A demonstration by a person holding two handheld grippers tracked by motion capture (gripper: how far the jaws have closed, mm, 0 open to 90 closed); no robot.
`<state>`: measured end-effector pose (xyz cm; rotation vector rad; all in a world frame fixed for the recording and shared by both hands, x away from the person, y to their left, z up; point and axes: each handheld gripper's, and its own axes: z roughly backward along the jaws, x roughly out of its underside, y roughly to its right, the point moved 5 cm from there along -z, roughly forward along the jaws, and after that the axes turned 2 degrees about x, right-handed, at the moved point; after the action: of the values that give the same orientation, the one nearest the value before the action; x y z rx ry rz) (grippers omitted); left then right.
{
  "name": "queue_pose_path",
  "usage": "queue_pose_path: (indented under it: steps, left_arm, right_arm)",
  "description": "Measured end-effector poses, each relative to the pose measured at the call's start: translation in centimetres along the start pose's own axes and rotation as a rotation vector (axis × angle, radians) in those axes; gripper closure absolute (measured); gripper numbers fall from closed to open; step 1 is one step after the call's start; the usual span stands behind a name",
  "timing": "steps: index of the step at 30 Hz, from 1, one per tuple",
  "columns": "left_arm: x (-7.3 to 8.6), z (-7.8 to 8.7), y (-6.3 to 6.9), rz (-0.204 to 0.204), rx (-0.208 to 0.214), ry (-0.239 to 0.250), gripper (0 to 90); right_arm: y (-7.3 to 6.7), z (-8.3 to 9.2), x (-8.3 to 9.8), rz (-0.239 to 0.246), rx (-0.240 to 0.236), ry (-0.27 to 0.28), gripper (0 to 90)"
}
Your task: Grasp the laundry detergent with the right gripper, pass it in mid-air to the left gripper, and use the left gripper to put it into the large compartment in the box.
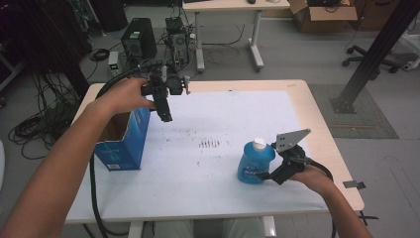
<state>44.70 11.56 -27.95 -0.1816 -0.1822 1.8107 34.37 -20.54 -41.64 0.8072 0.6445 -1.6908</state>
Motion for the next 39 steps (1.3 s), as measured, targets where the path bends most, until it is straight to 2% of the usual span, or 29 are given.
queue_pose_path:
  steps: [12, 39]
  left_arm:
    - [-0.03, -0.06, -0.02, -0.001, 0.000, -0.001, 10.5]
    - [0.11, -0.17, -0.07, 0.004, -0.002, -0.002, 10.8]
  right_arm:
    - [-0.26, -0.86, -0.18, -0.001, -0.006, 0.017, 10.9]
    - [-0.05, -0.73, -0.18, 0.007, -0.025, 0.047, 24.3]
